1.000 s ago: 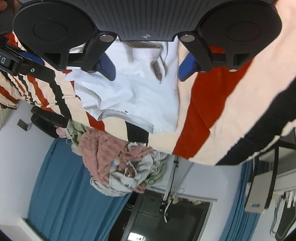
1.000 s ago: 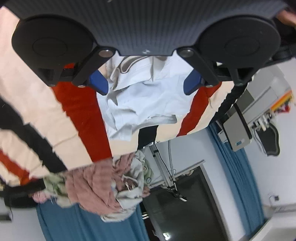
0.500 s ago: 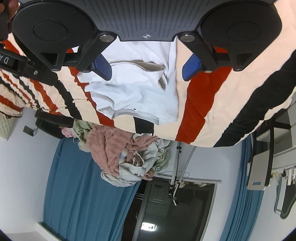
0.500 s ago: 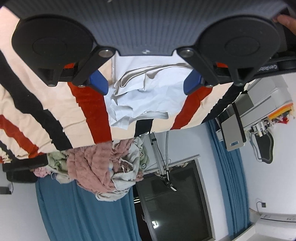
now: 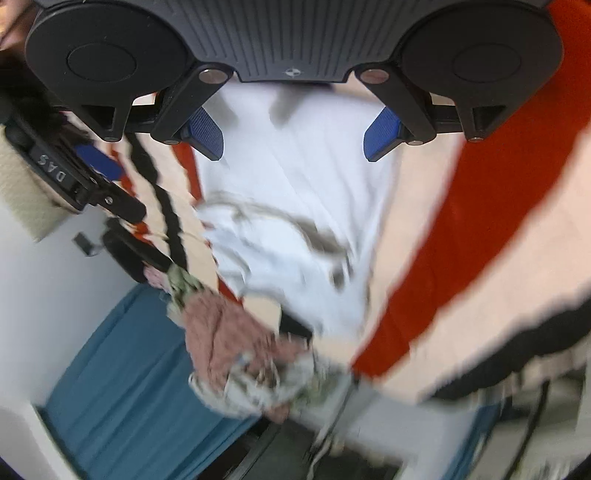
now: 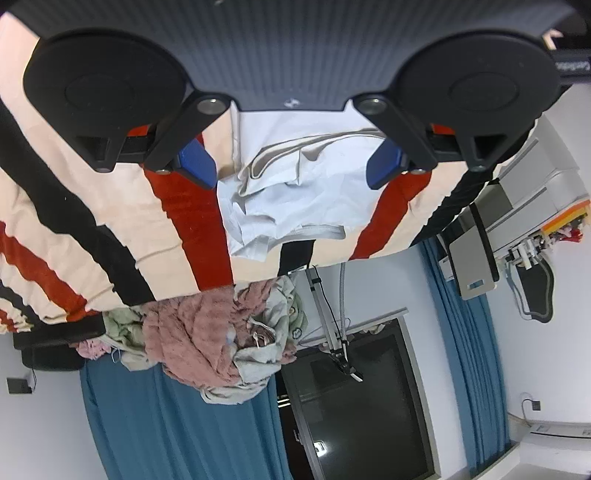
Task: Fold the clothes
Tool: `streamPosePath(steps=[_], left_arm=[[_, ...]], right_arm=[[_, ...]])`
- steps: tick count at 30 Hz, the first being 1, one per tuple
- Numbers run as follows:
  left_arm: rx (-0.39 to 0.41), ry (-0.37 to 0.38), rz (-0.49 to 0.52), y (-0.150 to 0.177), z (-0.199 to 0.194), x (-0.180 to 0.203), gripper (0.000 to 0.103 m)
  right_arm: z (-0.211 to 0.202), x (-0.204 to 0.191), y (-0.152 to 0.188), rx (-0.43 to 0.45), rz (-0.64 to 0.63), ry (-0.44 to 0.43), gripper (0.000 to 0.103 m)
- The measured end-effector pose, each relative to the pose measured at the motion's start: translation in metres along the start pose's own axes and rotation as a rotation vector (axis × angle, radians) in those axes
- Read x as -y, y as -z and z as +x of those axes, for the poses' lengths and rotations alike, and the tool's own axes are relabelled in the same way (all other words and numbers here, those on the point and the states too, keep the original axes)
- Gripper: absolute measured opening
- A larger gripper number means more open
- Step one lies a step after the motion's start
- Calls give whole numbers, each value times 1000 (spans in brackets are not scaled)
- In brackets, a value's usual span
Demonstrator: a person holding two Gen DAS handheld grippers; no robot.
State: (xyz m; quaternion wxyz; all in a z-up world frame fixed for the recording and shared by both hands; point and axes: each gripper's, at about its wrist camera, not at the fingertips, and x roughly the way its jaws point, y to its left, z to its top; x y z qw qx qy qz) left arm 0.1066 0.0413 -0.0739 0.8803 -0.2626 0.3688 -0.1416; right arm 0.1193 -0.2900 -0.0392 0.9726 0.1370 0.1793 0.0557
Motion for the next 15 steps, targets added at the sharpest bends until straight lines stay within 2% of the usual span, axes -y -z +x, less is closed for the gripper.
streamPosePath(steps=[4, 6, 8, 10, 15], left_arm=[[-98, 38, -215, 7, 17, -29, 83], [-111, 46, -320, 10, 21, -47, 77], [-116, 63, -397, 10, 24, -59, 75], [-110, 69, -427, 13, 21, -63, 75], [-119, 85, -425, 18, 15, -58, 76]], right_arm=[[3, 4, 1, -14, 26, 28, 89], [5, 7, 1, -26, 50, 39, 89], [6, 13, 2, -51, 106, 44, 89], [5, 23, 7, -101, 224, 19, 89], [-5, 49, 37, -245, 580, -107, 89]])
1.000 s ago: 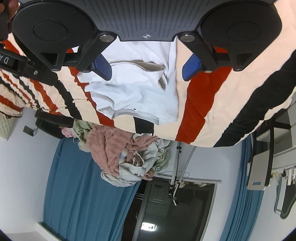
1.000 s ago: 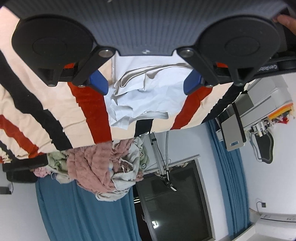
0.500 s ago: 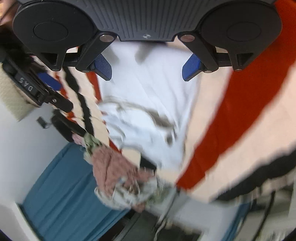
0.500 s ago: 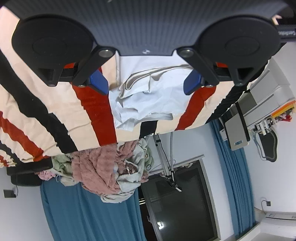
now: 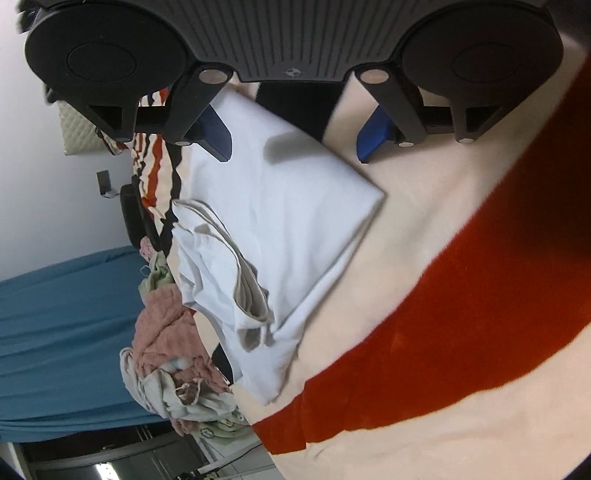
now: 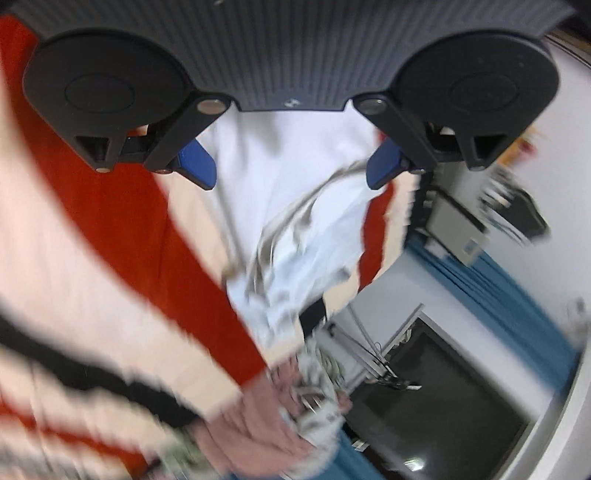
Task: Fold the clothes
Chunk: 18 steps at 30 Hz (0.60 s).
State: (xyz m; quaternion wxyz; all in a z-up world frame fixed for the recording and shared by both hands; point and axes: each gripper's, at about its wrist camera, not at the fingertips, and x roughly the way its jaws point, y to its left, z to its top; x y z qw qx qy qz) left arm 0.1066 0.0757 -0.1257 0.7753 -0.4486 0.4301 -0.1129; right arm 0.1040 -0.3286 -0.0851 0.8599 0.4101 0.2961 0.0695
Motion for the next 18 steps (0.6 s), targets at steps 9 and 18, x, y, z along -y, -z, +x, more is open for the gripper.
streamPosePath(steps=[9, 18], left_arm=[[110, 1, -114, -15, 20, -13, 45], [197, 52, -37, -22, 21, 1, 14]], right_arm=[[36, 52, 27, -131, 345, 8, 61], [32, 33, 21, 10, 174, 4, 13]])
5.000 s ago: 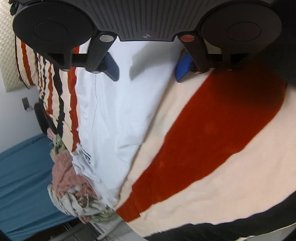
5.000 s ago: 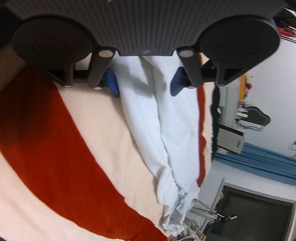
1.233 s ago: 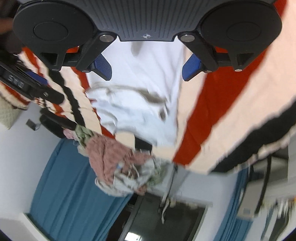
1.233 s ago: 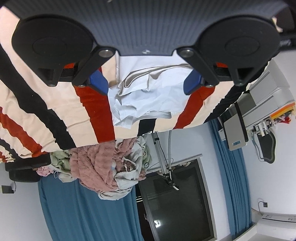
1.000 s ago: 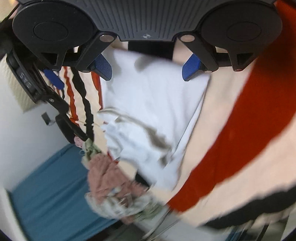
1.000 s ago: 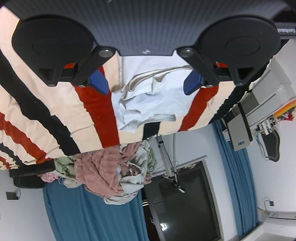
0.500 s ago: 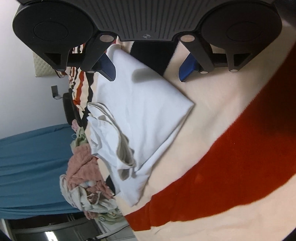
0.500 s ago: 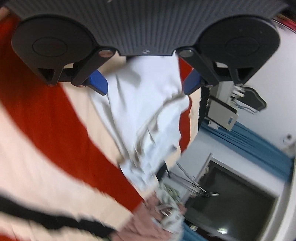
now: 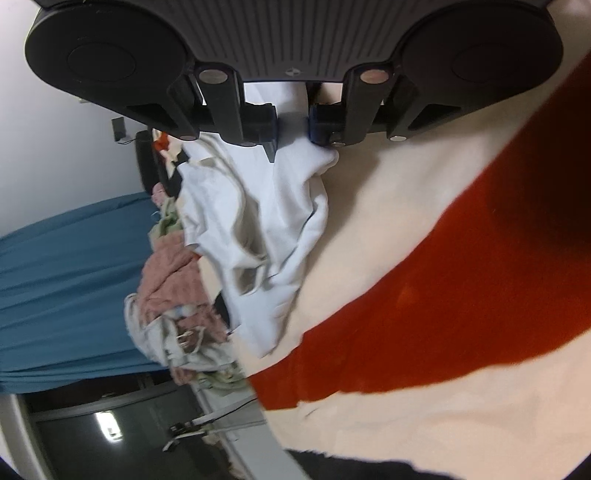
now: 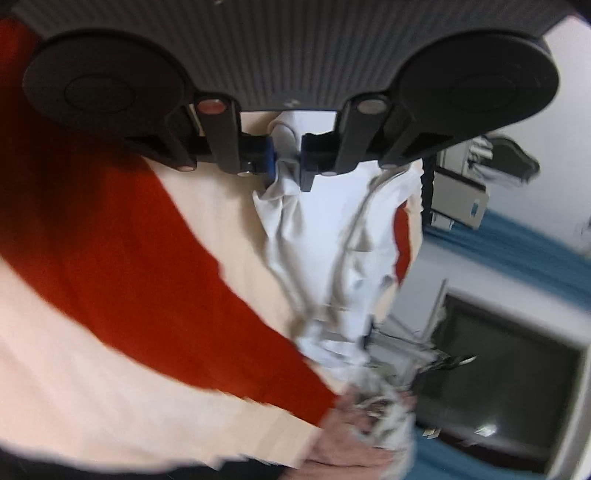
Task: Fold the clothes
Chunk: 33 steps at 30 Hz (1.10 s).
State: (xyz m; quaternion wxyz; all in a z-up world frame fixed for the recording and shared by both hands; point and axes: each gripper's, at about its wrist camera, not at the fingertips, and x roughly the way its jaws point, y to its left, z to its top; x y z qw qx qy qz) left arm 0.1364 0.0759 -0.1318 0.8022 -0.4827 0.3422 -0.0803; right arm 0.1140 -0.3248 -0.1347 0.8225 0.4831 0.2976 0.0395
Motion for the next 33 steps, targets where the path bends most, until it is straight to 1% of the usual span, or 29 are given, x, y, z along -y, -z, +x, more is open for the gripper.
streamPosePath(steps=[2, 6, 9, 11, 13, 16, 18, 20, 22, 25, 28, 31, 33], left_arm=[[28, 33, 29, 1, -11, 8, 13], [110, 128, 123, 4, -47, 28, 11], [152, 201, 194, 12, -81, 45, 10], [172, 242, 224, 22, -105, 55, 10], [189, 275, 246, 36, -129, 59, 10], [197, 302, 268, 65, -165, 58, 10], [193, 309, 260, 85, -186, 51, 10], [187, 299, 251, 99, -198, 44, 10], [179, 282, 249, 105, -200, 42, 11], [161, 293, 220, 92, -198, 47, 11], [154, 258, 209, 64, -177, 67, 11], [129, 212, 202, 27, -137, 97, 12], [108, 158, 202, 2, -103, 117, 12]], right_arm=[[-7, -10, 0, 41, -57, -41, 11], [-32, -24, -1, 124, -108, -159, 9], [-61, -35, 3, 177, -148, -238, 9], [-88, -40, 10, 218, -179, -275, 9], [-115, -45, 18, 255, -209, -298, 9], [-157, -38, 43, 304, -220, -311, 9], [-183, -31, 62, 336, -227, -316, 9], [-200, -24, 77, 360, -248, -308, 9], [-207, -21, 84, 362, -247, -280, 9], [-200, -22, 75, 355, -223, -277, 9], [-180, -40, 48, 309, -196, -297, 9], [-147, -67, 9, 261, -189, -253, 9], [-118, -83, -19, 231, -162, -215, 9]])
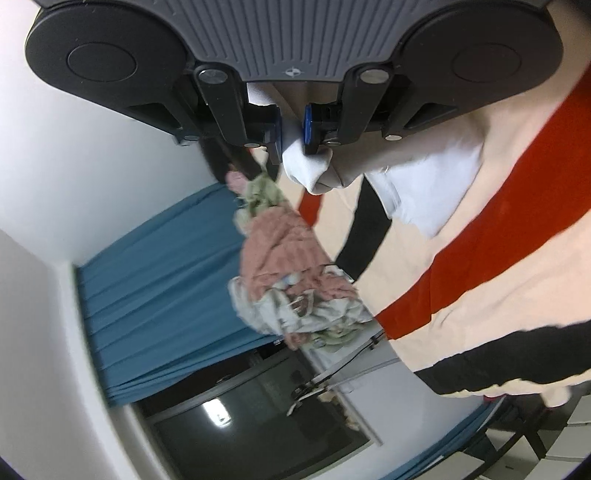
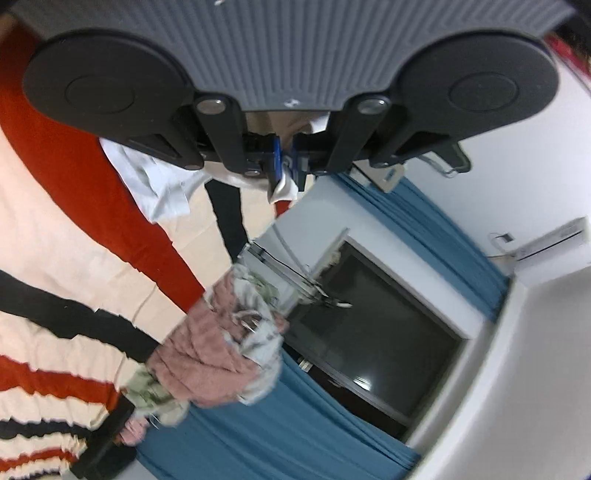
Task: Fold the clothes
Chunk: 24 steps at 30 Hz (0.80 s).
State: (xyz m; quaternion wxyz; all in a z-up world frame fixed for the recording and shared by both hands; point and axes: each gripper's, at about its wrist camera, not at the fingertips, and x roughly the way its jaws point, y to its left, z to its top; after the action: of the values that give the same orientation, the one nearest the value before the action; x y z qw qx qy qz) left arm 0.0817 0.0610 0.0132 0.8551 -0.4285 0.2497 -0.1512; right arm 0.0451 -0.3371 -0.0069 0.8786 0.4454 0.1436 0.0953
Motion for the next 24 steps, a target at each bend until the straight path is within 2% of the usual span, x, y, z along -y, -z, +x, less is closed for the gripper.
streamPosePath(steps=[2, 6, 9, 14, 17, 18, 19, 20, 21, 22, 24], left_arm=[[-24, -68, -4, -19, 41, -1, 12], [-33, -98, -19, -26, 95, -30, 12], [-50, -104, 8, -18, 120, -51, 12], [-35, -62, 120, -22, 139, -49, 12], [-45, -15, 161, -24, 150, -45, 20], [-59, -5, 159, -25, 153, -46, 37], [-70, 0, 162, -25, 154, -47, 57], [-79, 5, 167, -25, 155, -48, 66], [-78, 5, 181, -24, 154, -48, 78], [-71, 1, 205, -23, 151, -46, 82], [-69, -16, 257, -20, 148, -43, 82]], right_arm=[[38, 3, -16, -32, 38, 47, 9], [99, 35, -25, -115, 122, 108, 9], [116, 64, -16, -135, 149, 119, 9], [137, 92, -13, -153, 163, 113, 9], [144, 91, -25, -141, 130, 81, 12], [147, 91, -29, -143, 108, 76, 14], [150, 90, -31, -150, 83, 78, 24], [151, 89, -32, -153, 64, 79, 49], [149, 88, -31, -148, 51, 73, 63], [147, 86, -31, -142, 37, 67, 82], [139, 77, -28, -107, -16, 51, 84]])
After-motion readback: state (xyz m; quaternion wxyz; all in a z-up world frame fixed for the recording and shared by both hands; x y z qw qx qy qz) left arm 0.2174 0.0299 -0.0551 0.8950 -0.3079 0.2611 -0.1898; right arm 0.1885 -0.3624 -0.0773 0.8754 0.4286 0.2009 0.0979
